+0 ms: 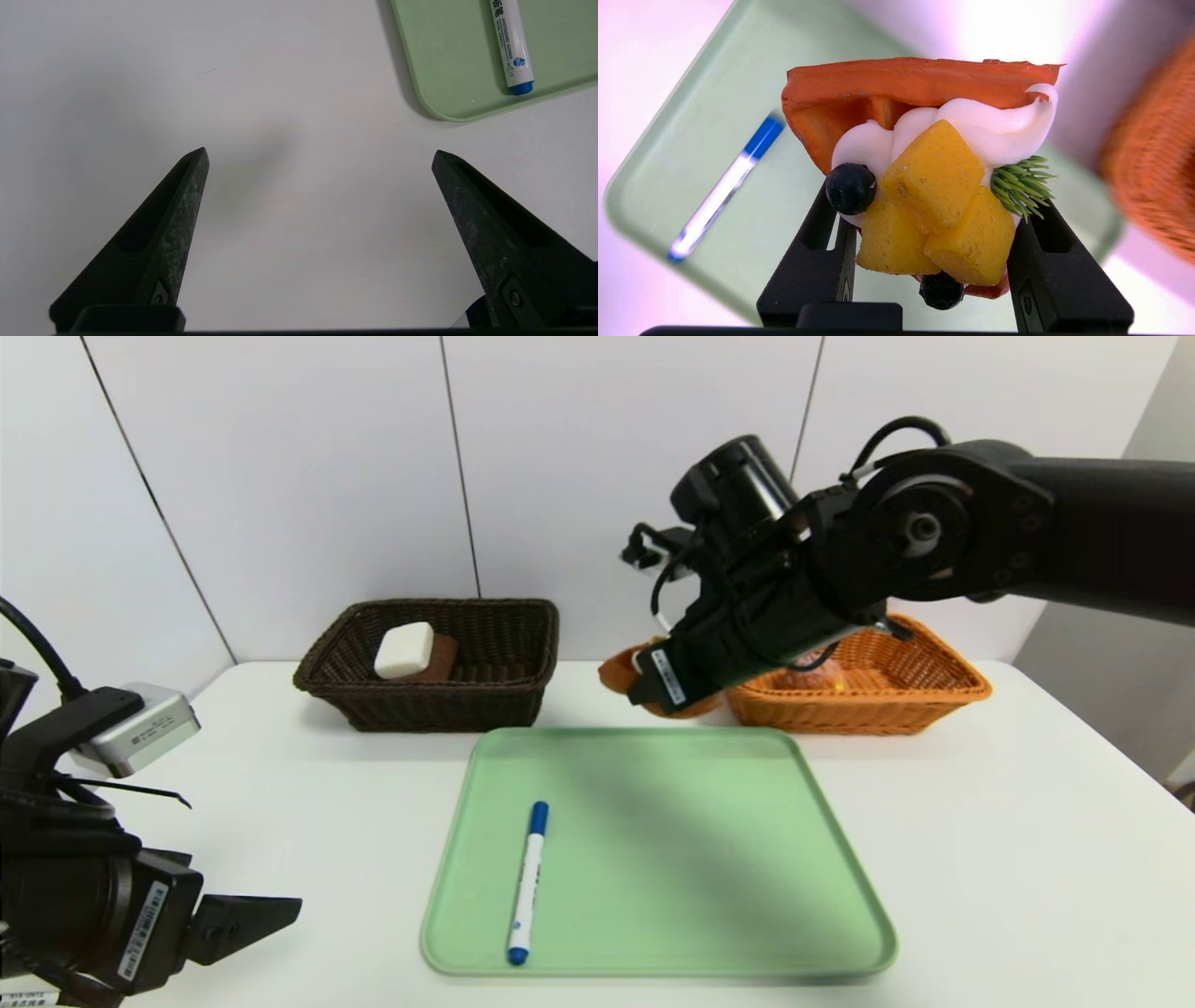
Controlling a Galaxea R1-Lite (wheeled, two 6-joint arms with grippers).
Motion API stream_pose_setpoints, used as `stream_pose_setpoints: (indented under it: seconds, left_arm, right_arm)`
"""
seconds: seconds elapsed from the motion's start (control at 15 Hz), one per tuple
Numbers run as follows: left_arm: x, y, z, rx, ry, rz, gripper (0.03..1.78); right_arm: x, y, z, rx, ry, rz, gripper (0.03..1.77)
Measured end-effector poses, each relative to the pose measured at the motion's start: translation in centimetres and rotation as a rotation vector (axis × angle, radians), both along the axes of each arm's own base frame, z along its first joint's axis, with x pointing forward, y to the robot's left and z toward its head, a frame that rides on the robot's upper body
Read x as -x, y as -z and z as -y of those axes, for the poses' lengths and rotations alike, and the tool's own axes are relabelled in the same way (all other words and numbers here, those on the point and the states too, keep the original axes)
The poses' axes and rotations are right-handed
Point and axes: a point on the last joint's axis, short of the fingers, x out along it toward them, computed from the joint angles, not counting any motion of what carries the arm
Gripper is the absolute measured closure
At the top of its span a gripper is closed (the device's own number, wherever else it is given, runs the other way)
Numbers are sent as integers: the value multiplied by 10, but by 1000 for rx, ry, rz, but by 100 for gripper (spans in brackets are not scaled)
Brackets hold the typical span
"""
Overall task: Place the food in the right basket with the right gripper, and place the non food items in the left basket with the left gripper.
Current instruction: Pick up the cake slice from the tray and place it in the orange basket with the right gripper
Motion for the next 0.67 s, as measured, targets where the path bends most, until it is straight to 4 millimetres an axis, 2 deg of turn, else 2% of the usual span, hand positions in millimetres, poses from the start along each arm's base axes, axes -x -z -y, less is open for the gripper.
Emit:
stream_pose_setpoints:
  seconds: [0.27, 0.67]
  left_arm:
    - [3, 0, 1, 2, 14, 5, 12]
    - [6, -1, 0, 5, 16, 15, 12]
  right_arm:
    - [-24, -19, 44, -40, 148, 100, 94]
    - [-58, -17, 119, -38, 365, 102, 94]
